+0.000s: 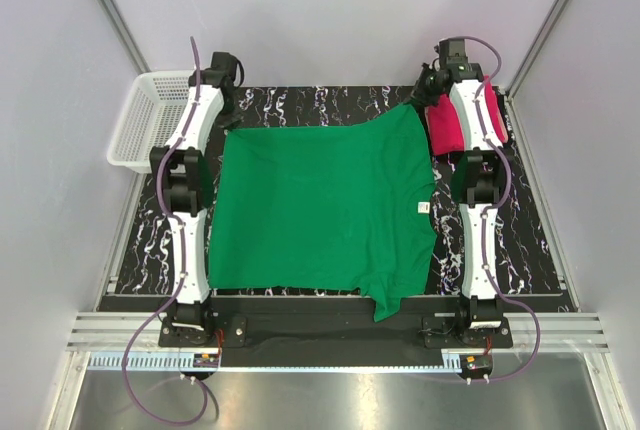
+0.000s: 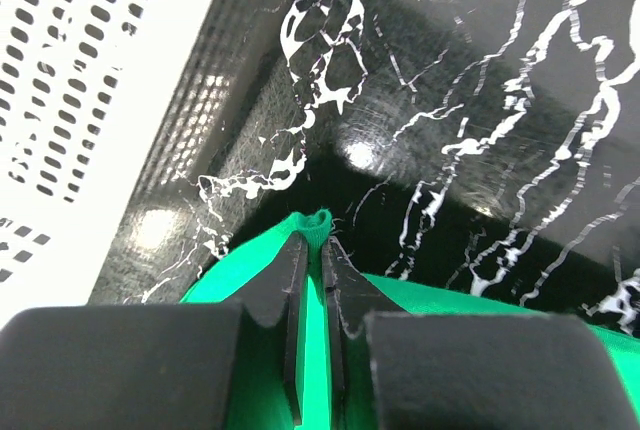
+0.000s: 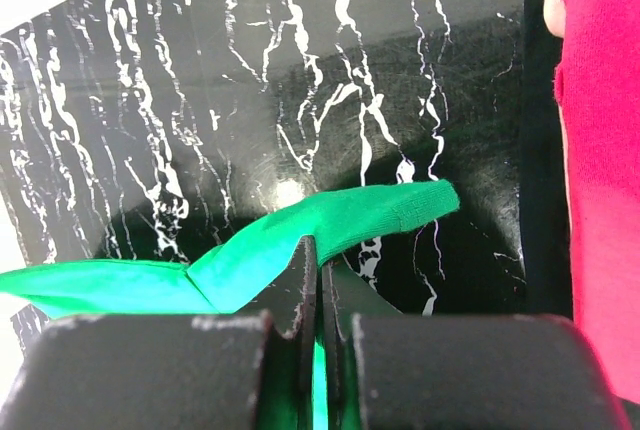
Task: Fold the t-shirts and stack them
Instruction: Fold the tshirt
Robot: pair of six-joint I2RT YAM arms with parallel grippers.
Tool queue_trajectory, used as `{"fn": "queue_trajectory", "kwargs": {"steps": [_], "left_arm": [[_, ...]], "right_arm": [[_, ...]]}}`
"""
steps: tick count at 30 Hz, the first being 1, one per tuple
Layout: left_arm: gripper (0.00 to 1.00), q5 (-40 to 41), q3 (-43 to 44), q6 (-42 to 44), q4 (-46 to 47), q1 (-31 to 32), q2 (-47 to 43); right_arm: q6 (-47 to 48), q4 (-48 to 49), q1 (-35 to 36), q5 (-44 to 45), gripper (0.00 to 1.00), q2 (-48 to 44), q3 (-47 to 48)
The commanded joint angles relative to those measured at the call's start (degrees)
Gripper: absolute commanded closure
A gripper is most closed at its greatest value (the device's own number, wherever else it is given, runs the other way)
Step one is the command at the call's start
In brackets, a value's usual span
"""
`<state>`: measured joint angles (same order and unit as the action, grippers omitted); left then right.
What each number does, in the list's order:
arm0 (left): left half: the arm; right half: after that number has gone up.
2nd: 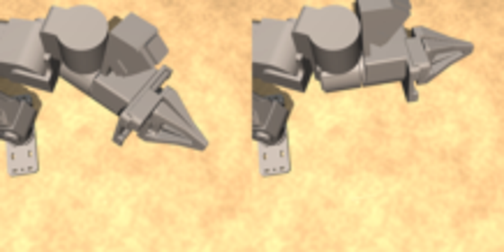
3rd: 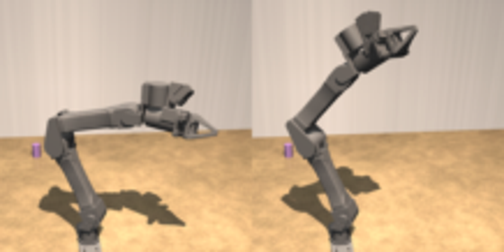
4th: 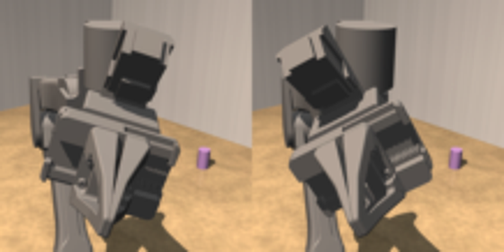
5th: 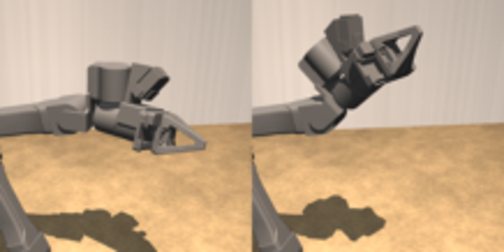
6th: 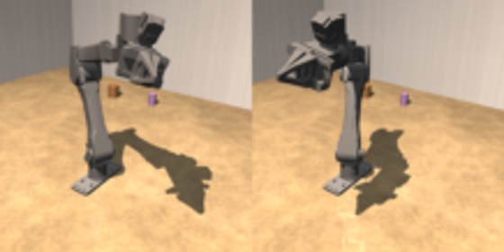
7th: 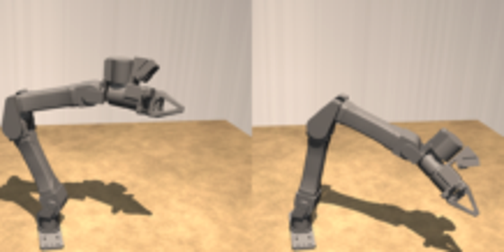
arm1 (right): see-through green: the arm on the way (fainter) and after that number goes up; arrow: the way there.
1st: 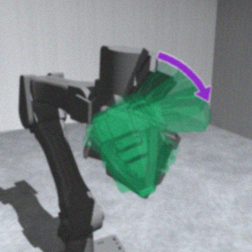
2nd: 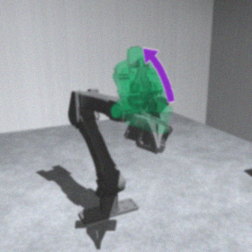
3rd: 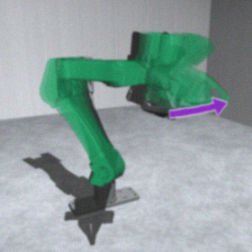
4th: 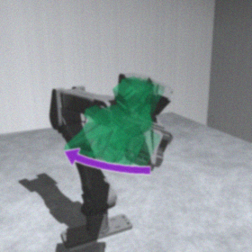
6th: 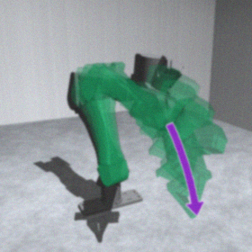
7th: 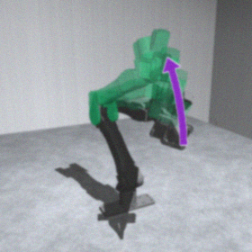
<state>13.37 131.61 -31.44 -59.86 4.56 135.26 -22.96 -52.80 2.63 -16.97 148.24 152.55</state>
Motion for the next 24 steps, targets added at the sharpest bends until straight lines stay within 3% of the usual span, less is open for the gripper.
{"fn": "queue_trajectory", "kwargs": {"steps": [1,24], "left_arm": [[0.93,0.96,0.23,1.47,1.94,-0.51,-5.27],[0.93,0.78,-2.67,4.72,2.02,-0.69,-8.08]], "right_arm": [[1.43,1.12,0.44,1.59,1.00,-6.12,0.29],[2.57,0.68,0.35,0.98,1.00,-11.40,-1.82]]}}
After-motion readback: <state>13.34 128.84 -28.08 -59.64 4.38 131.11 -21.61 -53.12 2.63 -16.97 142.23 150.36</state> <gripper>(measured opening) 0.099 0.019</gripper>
